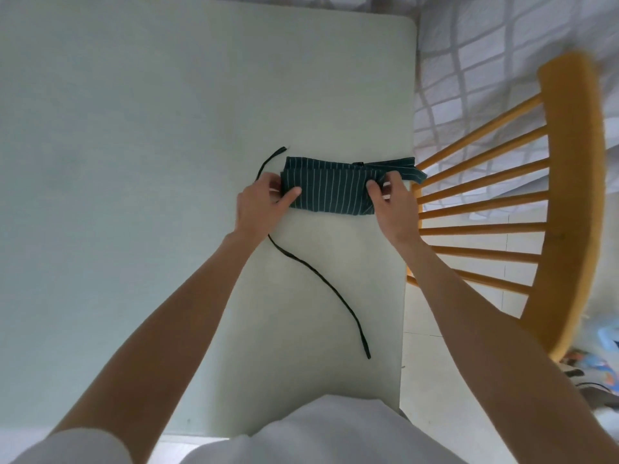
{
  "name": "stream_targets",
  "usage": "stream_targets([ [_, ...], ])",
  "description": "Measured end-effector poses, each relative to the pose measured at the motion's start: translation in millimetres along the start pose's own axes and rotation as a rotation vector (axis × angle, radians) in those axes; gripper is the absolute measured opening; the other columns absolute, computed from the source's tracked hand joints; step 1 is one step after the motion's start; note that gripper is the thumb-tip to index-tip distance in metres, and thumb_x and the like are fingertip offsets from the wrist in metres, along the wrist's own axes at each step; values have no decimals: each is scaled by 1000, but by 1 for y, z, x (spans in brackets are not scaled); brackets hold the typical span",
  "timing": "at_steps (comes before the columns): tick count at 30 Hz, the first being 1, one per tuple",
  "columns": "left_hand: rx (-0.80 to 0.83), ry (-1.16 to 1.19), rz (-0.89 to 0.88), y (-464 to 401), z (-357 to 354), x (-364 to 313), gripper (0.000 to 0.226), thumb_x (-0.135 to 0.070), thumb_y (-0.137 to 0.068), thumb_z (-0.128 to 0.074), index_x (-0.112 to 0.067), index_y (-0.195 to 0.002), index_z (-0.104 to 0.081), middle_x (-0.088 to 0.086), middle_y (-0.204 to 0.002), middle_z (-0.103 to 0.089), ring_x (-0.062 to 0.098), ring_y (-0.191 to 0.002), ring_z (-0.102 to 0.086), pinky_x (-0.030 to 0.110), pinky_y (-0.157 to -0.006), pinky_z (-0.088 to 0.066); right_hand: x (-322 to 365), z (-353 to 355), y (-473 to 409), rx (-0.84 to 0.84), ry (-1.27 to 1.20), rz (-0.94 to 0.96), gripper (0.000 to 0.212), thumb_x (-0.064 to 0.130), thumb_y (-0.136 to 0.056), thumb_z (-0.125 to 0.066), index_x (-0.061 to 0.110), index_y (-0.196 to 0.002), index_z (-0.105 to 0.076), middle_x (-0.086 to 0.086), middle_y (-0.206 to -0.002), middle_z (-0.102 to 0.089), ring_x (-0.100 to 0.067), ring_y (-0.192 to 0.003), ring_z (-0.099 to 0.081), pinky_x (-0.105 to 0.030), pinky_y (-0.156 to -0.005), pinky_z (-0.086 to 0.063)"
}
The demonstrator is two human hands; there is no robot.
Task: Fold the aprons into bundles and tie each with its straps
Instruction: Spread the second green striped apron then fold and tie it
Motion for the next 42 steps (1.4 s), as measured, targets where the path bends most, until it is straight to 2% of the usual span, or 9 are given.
stream_targets([
  [4, -97, -160, 52, -18, -7, -7, 46, -55, -88, -51, -14, -108, -60, -1, -100, -69, 17, -90, -64, 27, -79, -44, -4, -3, -15, -95, 61, -113, 36, 39, -95, -51, 9, -114, -48, 1, -93, -60, -13, -79, -57, -11, -55, -32],
  [9, -82, -254, 140, -33, -7, -12, 45, -59, -86, -51, -19, -105, -59, 0, -95, -68, 20, -87, -63, 32, -79, -44, 0, -6, -22, -40, 136, -96, 34, 31, -95, -52, 12, -122, -44, -10, -104, -66, -23, -91, -63, -22, -69, -43],
  [15, -391, -318, -302, 21, 5, -22, 25, -28, -87, -59, -11, -104, -52, 8, -123, -52, 25, -115, -47, 36, -98, -36, -22, -27, 64, 83, -279, -373, 20, 20, -91, -57, 10, -107, -48, -9, -104, -66, -22, -81, -67, -33, -74, -57],
  [18, -268, -142, -435, 74, -8, -18, 22, -20, -88, -60, -8, -104, -54, 10, -122, -53, 21, -112, -46, 33, -94, -44, -26, -43, 112, 107, -601, -623, 18, 14, -90, -60, 9, -103, -49, -13, -96, -67, -24, -65, -71, -31, -61, -59],
  [21, -38, -55, -333, 110, -28, 2, 43, -29, -88, -60, -10, -126, -49, 6, -134, -46, 18, -125, -41, 35, -102, -42, -21, -51, 142, 133, -704, -695, 13, 16, -90, -61, 11, -96, -50, -9, -86, -68, -20, -61, -70, -28, -58, -58],
  [26, 61, -331, -315, 115, -50, 9, 70, -49, -87, -55, -18, -145, -31, 2, -153, -25, 21, -141, -17, 38, -115, -18, -14, -32, 143, 54, 99, -156, 26, 33, -87, -61, 16, -103, -50, 2, -94, -60, -13, -80, -57, -30, -70, -49],
  [30, 89, -367, -301, 109, -54, 4, 72, -48, -81, -63, -21, -142, -37, 9, -152, -22, 30, -137, -19, 43, -110, -23, 13, -24, 123, -64, 271, 308, 27, 22, -85, -65, 17, -111, -57, -8, -109, -53, -21, -96, -50, -33, -80, -44],
  [36, 134, 3, -18, 115, -52, 4, 79, -33, -78, -73, -25, -144, -31, 14, -131, -33, 23, -96, -56, 35, -90, -49, 4, -50, 96, 262, 173, 189, 34, 20, -88, -61, 25, -120, -51, -10, -121, -45, -24, -106, -52, -33, -85, -51],
  [42, 183, 422, 165, 111, -57, 5, 78, -14, -76, -73, -33, -141, -34, 3, -124, -57, 17, -106, -58, 38, -94, -50, 2, -50, 90, 334, 53, 136, 40, 21, -86, -65, 27, -122, -49, -11, -119, -45, -17, -96, -50, -21, -82, -42],
])
Point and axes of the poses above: each hand's wrist, its own y-axis away from the middle knuckle, its own z-axis out of the back of the hand, x = y × z, the point moved 4 cm from there along -y, towards the middle knuckle
